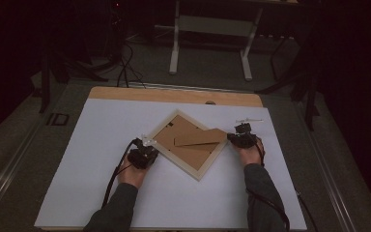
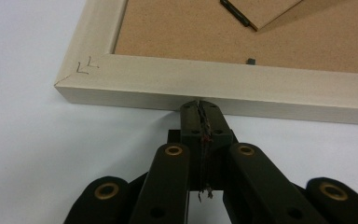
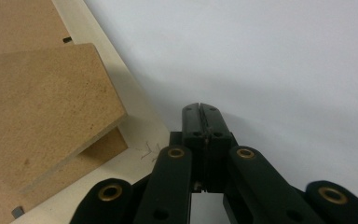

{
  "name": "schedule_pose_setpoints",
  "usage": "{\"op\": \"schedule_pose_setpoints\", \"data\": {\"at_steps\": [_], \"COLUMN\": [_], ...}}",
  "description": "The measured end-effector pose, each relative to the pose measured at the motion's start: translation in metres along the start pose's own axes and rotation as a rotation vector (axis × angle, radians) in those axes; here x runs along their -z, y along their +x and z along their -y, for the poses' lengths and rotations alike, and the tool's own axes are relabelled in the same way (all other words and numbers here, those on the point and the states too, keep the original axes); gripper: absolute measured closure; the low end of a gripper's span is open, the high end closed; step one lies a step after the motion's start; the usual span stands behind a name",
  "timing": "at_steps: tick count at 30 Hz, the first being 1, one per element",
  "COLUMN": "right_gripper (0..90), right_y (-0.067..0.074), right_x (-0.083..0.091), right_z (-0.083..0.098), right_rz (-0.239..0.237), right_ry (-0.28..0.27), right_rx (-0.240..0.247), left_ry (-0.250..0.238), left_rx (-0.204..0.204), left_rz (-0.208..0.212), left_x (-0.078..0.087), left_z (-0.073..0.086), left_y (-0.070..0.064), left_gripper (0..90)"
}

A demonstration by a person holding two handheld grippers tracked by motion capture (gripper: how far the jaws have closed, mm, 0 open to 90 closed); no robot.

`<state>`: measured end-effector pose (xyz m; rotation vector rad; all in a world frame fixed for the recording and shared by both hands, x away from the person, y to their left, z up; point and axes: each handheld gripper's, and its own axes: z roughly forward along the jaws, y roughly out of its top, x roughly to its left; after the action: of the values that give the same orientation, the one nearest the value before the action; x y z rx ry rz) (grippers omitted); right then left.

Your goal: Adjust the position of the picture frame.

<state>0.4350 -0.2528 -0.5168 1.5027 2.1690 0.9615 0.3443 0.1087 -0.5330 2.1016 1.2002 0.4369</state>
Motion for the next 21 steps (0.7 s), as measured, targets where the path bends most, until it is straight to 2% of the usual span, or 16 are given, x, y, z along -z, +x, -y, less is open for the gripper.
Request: {"op": "schedule_pose_setpoints", "data": {"at_steps": [9, 21], "right_gripper": [90.0, 90.0], "right_y": [0.0036, 0.0077], "right_x": [-0.0046, -0.0046], "right_z": [-0.0022, 0.0045], "right_rz": [0.008, -0.028], "right_ry": [0.048, 0.045], "right_rx": [0.040, 0.065], "left_ry": [-0.003, -0.001], "left_rx": [-0.003, -0.008], "left_rz": [0.010, 0.018], "left_x": [-0.0022, -0.0043], "left_z": [-0.0018, -0.0040], "left_y": [-0.0045, -0.0093], "left_gripper": [90.0, 90.0]}}
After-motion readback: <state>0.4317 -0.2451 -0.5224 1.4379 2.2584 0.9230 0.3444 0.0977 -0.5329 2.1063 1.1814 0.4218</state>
